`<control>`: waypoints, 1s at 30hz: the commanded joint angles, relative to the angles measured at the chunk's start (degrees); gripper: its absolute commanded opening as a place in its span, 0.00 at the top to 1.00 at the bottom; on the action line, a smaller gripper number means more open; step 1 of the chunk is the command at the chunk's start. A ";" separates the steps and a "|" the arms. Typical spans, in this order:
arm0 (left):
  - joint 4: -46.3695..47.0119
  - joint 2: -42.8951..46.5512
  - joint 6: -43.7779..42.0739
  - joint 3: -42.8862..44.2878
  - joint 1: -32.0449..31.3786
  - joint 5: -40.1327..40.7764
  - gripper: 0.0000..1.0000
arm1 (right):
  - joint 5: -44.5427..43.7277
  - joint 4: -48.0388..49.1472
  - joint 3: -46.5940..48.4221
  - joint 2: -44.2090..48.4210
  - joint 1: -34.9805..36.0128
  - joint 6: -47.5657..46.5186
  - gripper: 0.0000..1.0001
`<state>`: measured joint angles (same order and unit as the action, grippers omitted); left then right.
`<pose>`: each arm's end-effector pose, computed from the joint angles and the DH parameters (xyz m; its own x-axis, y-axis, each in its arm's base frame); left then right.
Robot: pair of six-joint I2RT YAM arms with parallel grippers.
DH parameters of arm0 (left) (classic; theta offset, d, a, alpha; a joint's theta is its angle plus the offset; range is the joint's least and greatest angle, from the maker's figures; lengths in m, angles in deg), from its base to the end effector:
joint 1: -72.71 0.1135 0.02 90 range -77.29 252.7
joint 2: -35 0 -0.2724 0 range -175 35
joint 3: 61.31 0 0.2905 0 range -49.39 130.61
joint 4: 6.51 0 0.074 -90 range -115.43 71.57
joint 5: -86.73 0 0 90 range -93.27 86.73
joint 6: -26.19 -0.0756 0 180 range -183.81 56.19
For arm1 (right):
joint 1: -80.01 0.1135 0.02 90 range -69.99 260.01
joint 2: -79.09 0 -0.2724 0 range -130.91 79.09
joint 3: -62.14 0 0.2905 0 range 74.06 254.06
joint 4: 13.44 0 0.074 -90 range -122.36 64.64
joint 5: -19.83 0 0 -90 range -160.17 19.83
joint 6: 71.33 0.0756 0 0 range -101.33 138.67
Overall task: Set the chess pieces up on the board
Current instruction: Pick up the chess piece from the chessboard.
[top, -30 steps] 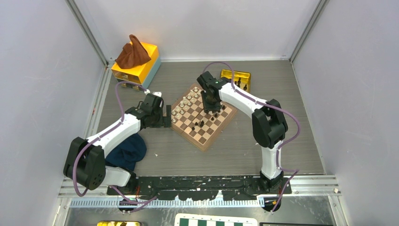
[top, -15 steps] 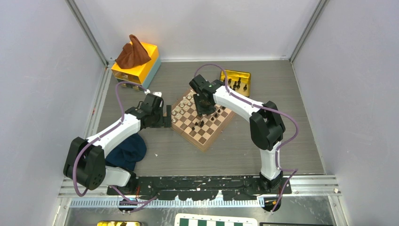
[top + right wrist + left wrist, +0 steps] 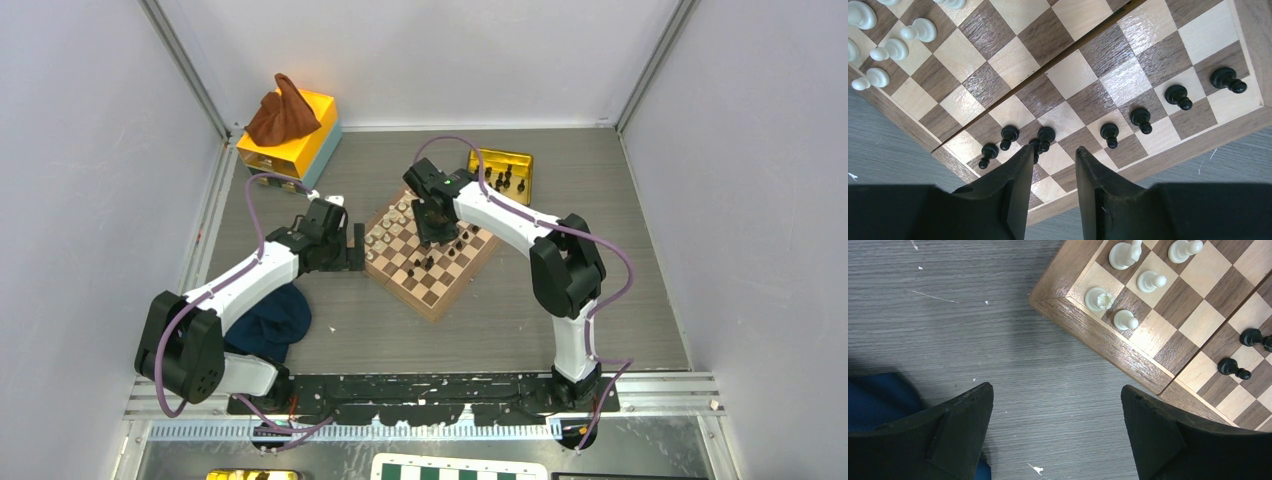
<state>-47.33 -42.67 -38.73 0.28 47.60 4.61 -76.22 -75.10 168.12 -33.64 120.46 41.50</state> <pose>0.2962 -0.1274 0.1744 -0.8365 -0.0717 -0.5433 -0.0022 0.9918 -0.1275 0.3618 0.2980 0.1919 -0.8910 -0.2526 -0.3772 -0.2929 0.9547 0.0524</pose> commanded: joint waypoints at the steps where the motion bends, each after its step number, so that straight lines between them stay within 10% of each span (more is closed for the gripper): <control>1: 2.62 0.03 0.22 0.52 0.32 -0.41 0.01 | 1.07 1.41 0.04 -0.25 0.45 0.50 0.57; 30: 2.58 -0.65 0.26 0.60 0.32 -0.32 0.01 | 2.09 3.37 -2.59 -1.96 0.87 0.89 0.64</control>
<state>-47.31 -43.39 -38.71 0.28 47.60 4.58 -74.42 -73.06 164.99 -35.98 121.09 41.98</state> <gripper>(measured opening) 0.991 0.384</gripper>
